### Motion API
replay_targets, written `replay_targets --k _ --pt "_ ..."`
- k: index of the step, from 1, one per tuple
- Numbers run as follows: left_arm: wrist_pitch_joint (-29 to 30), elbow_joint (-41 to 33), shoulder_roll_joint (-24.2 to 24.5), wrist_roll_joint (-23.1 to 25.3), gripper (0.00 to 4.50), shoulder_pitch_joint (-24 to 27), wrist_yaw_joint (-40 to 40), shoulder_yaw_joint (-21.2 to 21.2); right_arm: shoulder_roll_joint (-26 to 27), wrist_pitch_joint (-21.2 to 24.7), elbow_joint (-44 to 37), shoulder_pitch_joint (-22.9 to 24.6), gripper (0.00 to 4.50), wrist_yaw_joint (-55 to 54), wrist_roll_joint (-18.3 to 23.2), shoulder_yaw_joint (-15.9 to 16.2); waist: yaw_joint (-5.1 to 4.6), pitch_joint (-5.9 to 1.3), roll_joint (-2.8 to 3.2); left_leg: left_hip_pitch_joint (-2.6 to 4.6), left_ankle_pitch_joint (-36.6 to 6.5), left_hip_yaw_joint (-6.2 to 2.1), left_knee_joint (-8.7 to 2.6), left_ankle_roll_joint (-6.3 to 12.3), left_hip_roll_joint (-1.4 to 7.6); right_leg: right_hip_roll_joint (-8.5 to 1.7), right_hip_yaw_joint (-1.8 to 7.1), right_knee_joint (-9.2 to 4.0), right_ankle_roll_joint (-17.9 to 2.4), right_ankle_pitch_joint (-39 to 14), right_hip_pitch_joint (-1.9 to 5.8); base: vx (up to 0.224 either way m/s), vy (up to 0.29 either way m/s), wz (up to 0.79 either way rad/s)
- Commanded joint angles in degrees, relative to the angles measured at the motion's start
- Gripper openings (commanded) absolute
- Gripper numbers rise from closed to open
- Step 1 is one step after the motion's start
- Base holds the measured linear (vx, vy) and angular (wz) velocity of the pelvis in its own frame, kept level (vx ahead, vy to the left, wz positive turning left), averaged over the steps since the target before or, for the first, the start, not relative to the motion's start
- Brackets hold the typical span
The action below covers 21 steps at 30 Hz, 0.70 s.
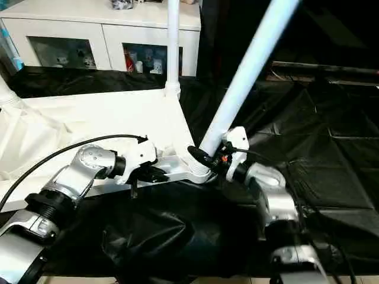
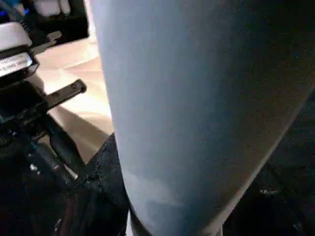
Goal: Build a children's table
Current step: Insert table leg to table base
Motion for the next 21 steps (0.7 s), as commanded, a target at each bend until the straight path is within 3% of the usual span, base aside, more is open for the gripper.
replay_targets --k 1,6,7,14,17,20,21 --pt "-0.16 0.53 1.01 1.9 0.0 0.18 -0.91 -1.86 -0.89 4.1 4.73 1.14 1.91 4.45 -3.72 5.1 0.1 -2.3 -0.03 0.72 -14.59 -1.96 -5.22 1.1 4.83 -5.21 2.99 -5.2 -14.89 -9.45 1.21 0.0 0.0 0.0" --pt "-1.54 0.28 1.5 1.39 0.0 0.56 -2.69 -2.25 -1.74 3.21 7.7 0.03 1.91 7.82 -4.3 5.86 0.07 -2.52 -0.32 0.66 -12.18 -1.86 -5.1 2.16 4.91 -5.19 2.89 -4.82 -15.76 -5.12 1.36 0.0 0.0 0.0" --pt "-1.83 0.24 1.57 1.25 0.0 0.62 -3.19 -2.33 -1.84 3.11 7.95 -0.02 1.91 8.64 -4.22 5.95 0.1 -2.47 -0.13 0.74 -12.38 -1.86 -5.17 2.22 4.98 -5.13 2.84 -4.81 -15.94 -4.86 1.26 0.0 0.0 0.0" --pt "-5.7 -1.5 2.6 -1.28 0.0 1.41 -11.44 -3.31 -2.97 1.2 7.84 0.89 1.91 15.01 -3.16 6.65 0.28 -2.76 -0.28 0.9 -12.23 -1.66 -5.24 2.37 5.14 -5.06 2.72 -4.54 -16.47 -1.37 1.47 0.0 0.0 0.0" --pt "-5.92 -1.62 2.96 -1.74 0.0 1.11 -13.47 -3.57 -3.19 0.4 7.76 1.21 1.91 16.63 -2.9 6.6 0.45 -2.92 -0.11 0.97 -10.3 -1.5 -5.11 3.07 5.26 -4.97 2.55 -4.08 -17.4 2.9 1.53 0.0 0.0 0.0" --pt "-6.09 -1.76 3.4 -2.37 0.0 0.71 -15.91 -3.79 -3.59 -0.33 6.64 2.23 1.91 18.23 -2.77 6.9 0.64 -2.88 0.3 1.02 -10.81 -1.32 -5.09 3.02 5.25 -4.96 2.53 -4.14 -17.79 3.03 1.53 0.0 0.0 0.0" --pt "-5.93 -1.88 3.51 -2.67 0.0 0.62 -16.73 -3.81 -3.71 -0.32 6.17 2.6 1.91 18.61 -2.7 7.02 0.7 -2.85 0.14 1.07 -11.38 -1.22 -5.14 2.81 5.3 -4.92 2.5 -4.23 -17.75 2.35 1.59 0.0 0.0 0.0"
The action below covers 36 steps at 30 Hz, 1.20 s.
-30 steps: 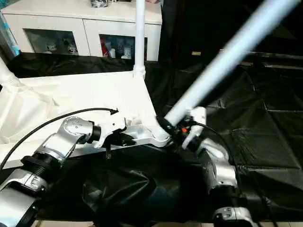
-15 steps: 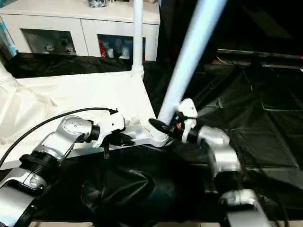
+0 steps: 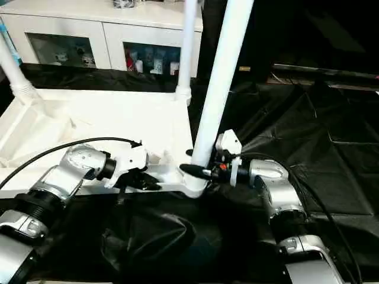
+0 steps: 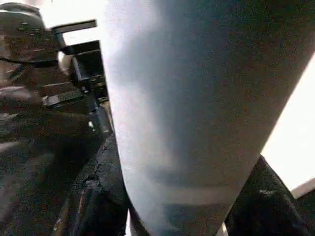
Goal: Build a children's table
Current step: Insert table leg to table base
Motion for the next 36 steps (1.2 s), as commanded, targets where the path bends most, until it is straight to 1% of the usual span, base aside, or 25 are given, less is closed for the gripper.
replay_targets --k 1,3,4,7,11,12,13,14,15,16,18,20,22,25,26,27,28,29,30,31,32,33,34,35,36 --pt "-0.72 -1.85 -0.29 -0.97 0.0 -0.1 -6.07 -2.69 -0.86 1.87 3.4 3.83 1.91 0.74 -2.78 3.68 0.4 -2.26 1.14 1.2 -11.75 -1.74 -4.72 2.46 5.13 -4.92 2.54 -3.42 -17.69 2.07 1.41 0.0 0.0 0.0" --pt "-0.54 -1.88 -0.19 -1.13 0.0 -0.19 -6.77 -2.76 -0.98 2.07 2.66 4.47 1.91 1.57 -2.72 3.88 0.44 -2.23 1.19 1.2 -12.5 -1.7 -4.8 2.03 5.19 -4.92 2.54 -3.47 -17.67 1.29 1.38 0.0 0.0 0.0" --pt "-0.51 -1.87 -0.16 -1.16 0.0 -0.2 -7.01 -2.79 -1.04 2.0 2.39 4.74 1.91 1.84 -2.77 3.98 0.52 -2.12 1.25 1.31 -13.71 -1.65 -4.95 1.25 5.26 -4.93 2.58 -3.64 -17.47 -0.46 1.24 0.0 0.0 0.0" --pt "-0.62 -1.41 -0.37 -1.05 0.0 -0.37 -6.47 -2.5 -0.8 1.91 1.83 5.33 1.91 1.34 -3.0 3.83 0.68 -2.14 1.3 1.44 -14.46 -1.66 -5.07 0.22 5.26 -4.93 2.65 -3.72 -17.12 -1.4 1.16 0.0 0.0 0.0" --pt "0.42 -0.99 -1.16 -1.16 0.0 -0.86 -3.78 -1.22 0.34 3.58 2.21 5.0 1.91 -2.64 -2.67 2.17 0.84 -2.12 1.09 1.41 -13.45 -1.58 -5.03 0.27 5.18 -4.99 2.71 -3.68 -16.96 -0.58 1.17 0.0 0.0 0.0" --pt "0.77 -0.79 -1.41 -1.13 0.0 -1.1 -2.84 -0.77 0.64 4.15 2.11 4.95 1.91 -3.59 -2.54 1.82 0.85 -2.02 1.1 1.4 -14.09 -1.59 -5.09 0.12 5.17 -5.06 2.77 -3.86 -16.75 -1.89 1.07 0.0 0.0 0.0" --pt "2.37 0.24 -2.12 -0.52 0.0 -2.09 1.02 0.41 1.72 4.49 2.27 4.74 1.91 -7.57 -2.74 0.69 0.88 -1.97 0.77 1.53 -14.96 -1.56 -5.15 -0.08 5.21 -5.07 2.8 -4.04 -16.53 -3.53 1.0 0.0 0.0 0.0" --pt "2.75 0.49 -2.28 -0.36 0.0 -2.33 1.94 0.66 1.98 4.48 2.32 4.69 1.91 -8.5 -2.82 0.44 0.84 -1.89 0.9 1.5 -15.32 -1.58 -5.22 -0.39 5.22 -5.12 2.89 -4.01 -16.38 -4.36 0.9 0.0 0.0 0.0" --pt "4.57 1.4 -2.92 0.16 0.0 -3.29 5.49 1.72 3.04 4.25 2.46 4.54 1.91 -12.61 -3.25 -0.62 0.69 -1.73 0.91 1.78 -17.4 -1.81 -5.47 -1.73 5.15 -5.34 3.0 -4.55 -15.47 -8.93 0.56 0.0 0.0 0.0" --pt "5.73 1.82 -3.37 0.23 0.0 -3.84 7.44 2.4 3.59 4.32 2.89 4.24 1.91 -15.96 -4.0 -1.13 0.63 -1.66 0.82 1.76 -18.44 -1.96 -5.55 -2.06 5.14 -5.42 2.98 -4.77 -14.85 -11.13 0.56 0.0 0.0 0.0" --pt "5.73 1.82 -3.37 0.23 0.0 -3.84 7.44 2.4 3.59 4.32 2.89 4.24 1.91 -15.96 -4.0 -1.13 0.53 -1.53 0.81 1.66 -19.72 -2.16 -5.67 -2.72 5.0 -5.54 3.05 -5.32 -12.83 -16.33 0.47 0.0 0.0 0.0" --pt "5.73 1.82 -3.37 0.23 0.0 -3.84 7.44 2.4 3.59 4.32 2.89 4.24 1.91 -15.96 -4.0 -1.13 0.6 -1.5 0.86 1.61 -19.83 -2.26 -5.71 -2.61 5.11 -5.66 3.17 -5.67 -11.5 -18.08 0.34 0.0 0.0 0.0" --pt "5.73 1.82 -3.37 0.23 0.0 -3.84 7.44 2.4 3.59 4.32 2.89 4.24 1.91 -15.96 -4.0 -1.13 0.61 -1.54 0.86 1.62 -19.39 -2.22 -5.74 -2.24 5.13 -5.47 3.2 -5.61 -11.26 -16.53 0.22 0.0 0.0 0.0" --pt "6.4 1.94 -3.6 0.21 0.0 -4.08 8.2 2.72 3.89 4.55 2.99 4.13 1.91 -17.28 -4.14 -1.39 0.6 -1.61 0.89 1.51 -18.08 -2.1 -5.71 -1.81 5.11 -5.34 3.15 -5.33 -11.86 -13.57 0.32 0.0 0.0 0.0" --pt "10.59 4.35 -6.9 0.72 0.0 -6.9 16.22 4.54 7.68 3.99 4.46 3.25 1.91 -26.22 -3.52 -4.12 0.4 -1.47 1.02 1.51 -17.64 -1.86 -5.81 -2.16 5.07 -5.19 3.24 -5.13 -12.44 -12.02 0.05 0.0 0.0 0.0" --pt "12.46 5.57 -8.53 1.02 0.0 -8.27 20.07 5.33 9.55 3.59 5.18 2.85 1.91 -30.21 -3.09 -5.42 0.39 -1.58 1.15 1.67 -17.9 -1.99 -5.84 -2.92 5.18 -5.34 3.23 -4.96 -12.87 -11.95 -0.02 0.0 0.0 0.0" --pt "13.36 6.47 -9.78 1.19 0.0 -9.31 22.44 5.77 10.98 3.39 5.55 2.59 1.91 -32.93 -2.7 -6.33 0.4 -1.65 1.23 1.94 -18.69 -2.1 -5.78 -3.68 5.01 -5.42 3.1 -5.18 -12.85 -13.55 -0.11 0.0 0.0 0.0" --pt "13.57 6.79 -10.22 1.25 0.0 -9.68 23.18 5.89 11.49 3.34 5.65 2.49 1.91 -33.88 -2.59 -6.62 0.42 -1.63 1.03 1.81 -18.71 -2.11 -5.78 -3.7 4.95 -5.51 3.07 -5.33 -12.6 -14.29 0.06 0.0 0.0 0.0" --pt "13.11 6.75 -10.24 1.21 0.0 -9.73 22.72 5.77 11.6 3.52 5.5 2.49 1.91 -33.96 -2.57 -6.64 0.64 -1.69 1.26 1.57 -17.59 -2.15 -5.65 -3.16 4.84 -5.54 3.12 -5.34 -12.1 -13.99 0.31 0.0 0.0 0.0" --pt "11.94 5.93 -9.71 0.92 0.0 -9.25 20.58 5.22 11.01 4.14 4.81 2.63 1.91 -32.67 -2.33 -6.5 0.64 -1.66 1.13 1.28 -16.39 -2.07 -5.61 -2.23 4.88 -5.49 3.14 -5.32 -12.04 -12.13 0.51 0.0 0.0 0.0" --pt "11.76 5.76 -9.58 0.86 0.0 -9.15 20.13 5.11 10.85 4.31 4.66 2.65 1.91 -32.3 -2.24 -6.47 0.78 -1.9 1.27 1.15 -14.02 -1.96 -5.4 -1.2 4.84 -5.38 3.09 -4.93 -12.39 -8.28 0.78 0.0 0.0 0.0" --pt "10.3 4.82 -8.8 0.5 0.0 -8.49 17.65 4.53 9.77 5.09 3.89 2.75 1.91 -30.2 -1.8 -6.16 0.7 -1.92 1.25 1.02 -12.78 -1.9 -5.33 -0.76 4.82 -5.29 3.07 -4.72 -12.71 -6.07 0.89 0.0 0.0 0.0" --pt "10.3 4.82 -8.8 0.5 0.0 -8.49 17.65 4.53 9.77 5.09 3.89 2.75 1.91 -30.2 -1.8 -6.16 0.78 -1.99 1.45 0.99 -11.62 -1.92 -5.24 -0.28 4.79 -5.22 2.98 -4.51 -13.04 -3.95 1.02 0.0 0.0 0.0" --pt "8.93 3.64 -7.73 0.25 0.0 -7.59 14.84 3.95 8.06 6.13 2.85 2.91 1.91 -26.32 -1.14 -5.58 0.78 -2.16 1.18 1.01 -9.48 -1.71 -4.86 0.94 4.67 -5.04 2.9 -4.14 -13.79 0.3 1.22 0.0 0.0 0.0" --pt "8.49 3.23 -7.41 0.23 0.0 -7.28 13.95 3.8 7.49 6.54 2.44 3.0 1.91 -24.95 -0.98 -5.37 0.88 -2.35 1.18 0.69 -6.65 -1.68 -4.49 2.51 4.55 -5.1 2.85 -3.56 -14.6 4.99 1.6 0.0 0.0 0.0"
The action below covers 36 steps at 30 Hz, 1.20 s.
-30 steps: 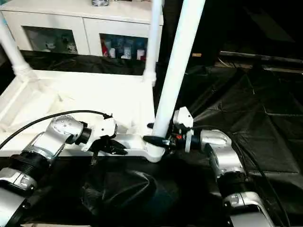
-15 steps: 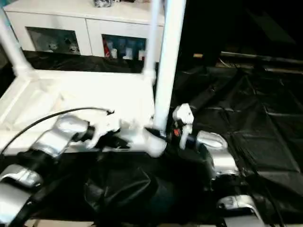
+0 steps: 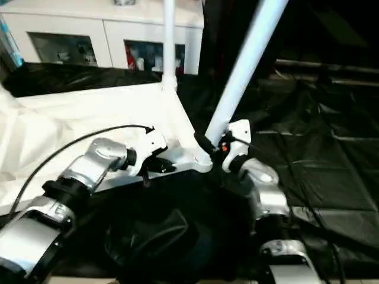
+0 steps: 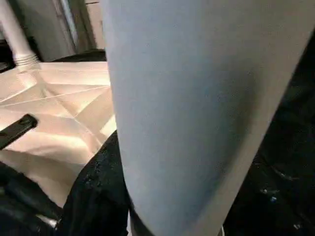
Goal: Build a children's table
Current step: Insert table leg to table base
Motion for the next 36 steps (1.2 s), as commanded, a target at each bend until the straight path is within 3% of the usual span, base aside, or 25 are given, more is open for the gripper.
replay_targets --k 1,3,5,9,16,24,27,31,36 --pt "-3.08 -3.47 1.1 -1.3 0.0 -0.5 -2.01 0.78 -0.81 4.97 2.49 3.37 1.91 5.32 -0.9 4.09 -0.05 -3.22 0.3 0.9 -4.59 -2.03 -3.96 4.3 4.26 -5.07 2.72 -2.97 -14.72 8.5 2.09 0.0 0.0 0.0" --pt "-4.77 -4.41 1.89 -1.76 0.0 0.32 -5.03 0.25 -2.1 5.23 2.27 3.46 1.91 8.42 -1.54 5.09 -0.04 -3.28 0.29 0.84 -3.14 -1.93 -3.73 5.73 4.29 -5.0 2.57 -2.66 -15.65 11.41 2.06 0.0 0.0 0.0" --pt "-5.83 -5.71 3.08 -2.1 0.0 1.24 -8.29 -0.76 -3.65 6.2 1.97 3.5 1.91 12.19 -1.4 6.13 0.14 -3.19 0.39 0.81 -4.29 -1.92 -3.77 6.13 4.47 -5.0 2.37 -2.74 -16.14 9.56 2.22 0.0 0.0 0.0" --pt "-9.12 -6.52 5.04 -2.14 0.0 2.28 -12.53 -2.26 -5.92 6.76 1.15 3.58 1.91 19.08 -0.68 7.85 0.35 -2.98 0.58 1.14 -7.22 -1.81 -4.04 4.66 4.91 -4.86 2.24 -2.98 -16.2 4.5 1.85 0.0 0.0 0.0" --pt "-11.07 -7.47 6.86 -3.66 0.0 3.25 -18.61 -2.08 -9.22 7.08 -0.07 4.11 1.91 29.14 -1.18 11.75 0.56 -2.93 0.12 1.2 -7.51 -1.64 -4.11 3.25 4.95 -5.06 2.33 -3.0 -16.2 1.59 1.72 0.0 0.0 0.0" --pt "-12.47 -5.3 6.89 -1.92 0.0 2.52 -15.85 -1.88 -9.59 3.99 -1.33 5.57 1.91 29.86 -3.76 14.4 0.7 -3.04 0.01 1.17 -6.12 -1.65 -3.91 3.73 4.82 -5.08 2.3 -2.84 -15.98 3.22 1.67 0.0 0.0 0.0" --pt "-12.73 -4.92 6.89 -1.68 0.0 2.52 -15.35 -1.65 -9.34 0.63 -0.49 6.03 1.91 28.02 -5.61 14.83 0.77 -2.9 -0.01 1.26 -7.88 -1.69 -4.08 3.02 4.85 -5.25 2.4 -3.22 -15.56 0.35 1.66 0.0 0.0 0.0" --pt "-12.68 -4.84 6.96 -1.8 0.0 2.51 -15.05 -1.39 -9.28 -0.11 -0.37 6.51 1.91 27.01 -5.48 14.83 0.52 -2.65 -0.11 1.47 -11.33 -1.83 -4.5 1.49 4.88 -5.25 2.56 -3.8 -14.8 -5.06 1.56 0.0 0.0 0.0" --pt "-13.01 -4.06 6.91 -2.17 0.0 2.15 -14.63 -0.88 -8.79 -0.84 -0.4 7.3 1.91 26.34 -4.86 13.92 0.39 -2.67 0.07 1.48 -11.67 -1.93 -4.61 1.04 4.87 -5.22 2.62 -3.86 -14.43 -5.54 1.56 0.0 0.0 0.0"
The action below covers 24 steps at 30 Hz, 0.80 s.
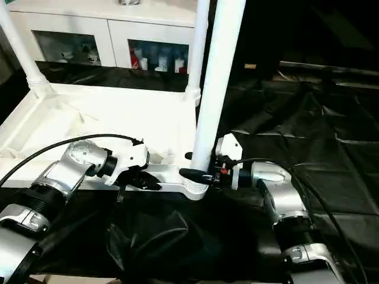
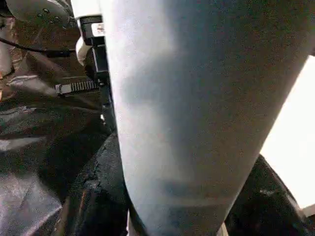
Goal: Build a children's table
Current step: Insert table leg to table base
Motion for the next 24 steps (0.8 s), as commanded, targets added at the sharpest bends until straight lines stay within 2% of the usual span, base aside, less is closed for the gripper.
replay_targets --k 1,6,9,10,11,12,13,14,15,16,17,18,19,20,21,22,24 --pt "-1.53 -0.96 -0.53 -1.33 0.0 -1.82 0.71 1.51 -0.3 2.25 4.97 4.05 1.91 -0.29 -4.23 3.6 -0.04 -2.53 0.3 1.23 -11.59 -2.02 -4.77 1.09 4.64 -5.26 2.74 -3.92 -14.54 -4.95 1.29 0.0 0.0 0.0" --pt "-1.73 -0.17 -0.56 -1.23 0.0 -2.29 0.72 1.59 -0.48 2.0 5.28 4.24 1.91 -0.47 -4.25 3.5 0.0 -2.58 0.43 1.27 -11.59 -2.01 -4.74 1.2 4.62 -5.23 2.71 -3.86 -14.81 -4.18 1.32 0.0 0.0 0.0" --pt "-0.58 0.3 -0.97 -0.85 0.0 -2.82 2.44 1.85 0.38 3.02 6.92 3.26 1.91 -4.56 -4.32 2.1 -0.15 -2.47 0.42 1.28 -12.57 -2.05 -4.88 0.79 4.6 -5.26 2.75 -3.96 -14.86 -5.02 1.22 0.0 0.0 0.0" --pt "0.1 0.59 -1.18 -0.56 0.0 -3.12 3.46 1.94 0.96 3.03 7.99 2.64 1.91 -7.04 -4.41 1.24 -0.19 -2.41 0.42 1.29 -13.17 -2.07 -4.94 0.64 4.58 -5.3 2.76 -4.09 -14.74 -6.02 1.19 0.0 0.0 0.0" --pt "1.71 2.02 -2.09 0.16 0.0 -4.2 7.36 2.61 2.76 2.3 10.53 1.12 1.91 -13.77 -4.07 -1.5 -0.28 -2.34 0.45 1.44 -14.29 -2.12 -5.03 0.07 4.59 -5.43 2.84 -4.34 -14.48 -8.3 1.04 0.0 0.0 0.0" --pt "2.05 2.35 -2.3 0.32 0.0 -4.45 8.22 2.76 3.15 2.12 11.09 0.79 1.91 -15.23 -3.98 -2.1 -0.61 -2.19 0.58 1.61 -15.69 -2.15 -5.17 -1.0 4.54 -5.52 2.99 -4.59 -14.28 -11.02 0.62 0.0 0.0 0.0" --pt "2.95 3.13 -2.86 0.44 0.0 -5.05 10.05 3.23 4.0 2.02 12.34 0.04 1.91 -18.9 -3.95 -3.36 -0.67 -2.15 0.41 1.63 -16.97 -2.45 -5.33 -2.13 4.5 -5.63 2.88 -4.9 -13.21 -14.85 0.8 0.0 0.0 0.0" --pt "3.78 3.79 -3.38 0.51 0.0 -5.57 11.65 3.64 4.67 2.11 13.26 -0.5 1.91 -21.96 -3.98 -4.24 -0.67 -2.14 0.38 1.61 -17.27 -2.51 -5.34 -2.3 4.41 -5.67 2.87 -5.09 -12.62 -16.27 0.8 0.0 0.0 0.0" --pt "5.39 5.08 -4.56 0.62 0.0 -6.64 14.83 4.35 5.95 1.96 15.06 -1.45 1.91 -27.21 -4.18 -5.5 -0.8 -2.16 0.52 1.31 -17.02 -2.68 -5.51 -2.61 4.51 -5.75 2.88 -5.07 -11.94 -16.69 0.93 0.0 0.0 0.0" --pt "7.02 6.34 -5.77 0.73 0.0 -7.63 17.75 4.92 7.12 1.77 16.86 -2.4 1.91 -31.74 -4.44 -6.34 -0.94 -2.14 0.57 1.35 -17.06 -2.66 -5.56 -2.86 4.51 -5.59 2.87 -5.08 -11.74 -16.5 0.76 0.0 0.0 0.0" --pt "8.26 7.4 -6.83 1.01 0.0 -8.43 20.21 5.18 8.21 1.62 18.39 -3.24 1.91 -35.36 -4.65 -6.9 -1.14 -2.31 0.63 1.81 -17.59 -2.52 -5.43 -3.81 4.35 -5.43 2.92 -5.0 -11.97 -14.99 0.36 0.0 0.0 0.0" --pt "8.26 7.4 -6.83 1.01 0.0 -8.43 20.21 5.18 8.21 1.62 18.39 -3.24 1.91 -35.36 -4.65 -6.9 -1.15 -2.28 0.57 1.66 -17.39 -2.57 -5.43 -3.71 4.3 -5.48 2.94 -5.03 -12.1 -14.59 0.49 0.0 0.0 0.0" --pt "9.16 8.3 -7.84 1.27 0.0 -9.07 22.31 5.32 9.2 1.49 19.8 -4.08 1.91 -38.41 -4.79 -7.29 -1.16 -2.32 0.45 1.47 -17.02 -2.57 -5.39 -3.38 4.22 -5.45 2.9 -5.03 -12.05 -14.1 0.68 0.0 0.0 0.0" --pt "9.16 8.3 -7.84 1.27 0.0 -9.07 22.31 5.32 9.2 1.49 19.8 -4.08 1.91 -38.41 -4.79 -7.29 -1.12 -2.44 0.63 1.51 -15.53 -2.37 -5.19 -2.73 4.26 -5.44 3.01 -4.87 -12.34 -11.38 0.57 0.0 0.0 0.0" --pt "10.77 9.4 -9.49 1.41 0.0 -9.9 25.03 5.54 10.64 1.73 21.91 -5.5 1.91 -41.8 -4.64 -7.68 -1.27 -2.58 0.74 1.23 -14.12 -2.28 -5.11 -2.08 4.2 -5.3 2.96 -4.53 -12.93 -8.27 0.94 0.0 0.0 0.0" --pt "12.56 10.52 -11.6 1.87 0.0 -10.76 28.13 5.41 12.23 1.9 24.42 -7.39 1.91 -45.61 -4.56 -7.96 -1.31 -2.64 0.95 1.28 -12.6 -2.15 -4.95 -1.75 4.09 -5.2 2.91 -4.32 -13.73 -5.49 0.88 0.0 0.0 0.0" --pt "13.76 11.28 -13.02 2.14 0.0 -11.34 30.19 5.29 13.27 2.0 26.13 -8.68 1.91 -48.12 -4.52 -8.14 -1.13 -2.71 0.84 1.23 -11.54 -2.15 -4.8 -1.15 4.06 -5.15 2.77 -4.21 -14.21 -3.59 1.16 0.0 0.0 0.0"
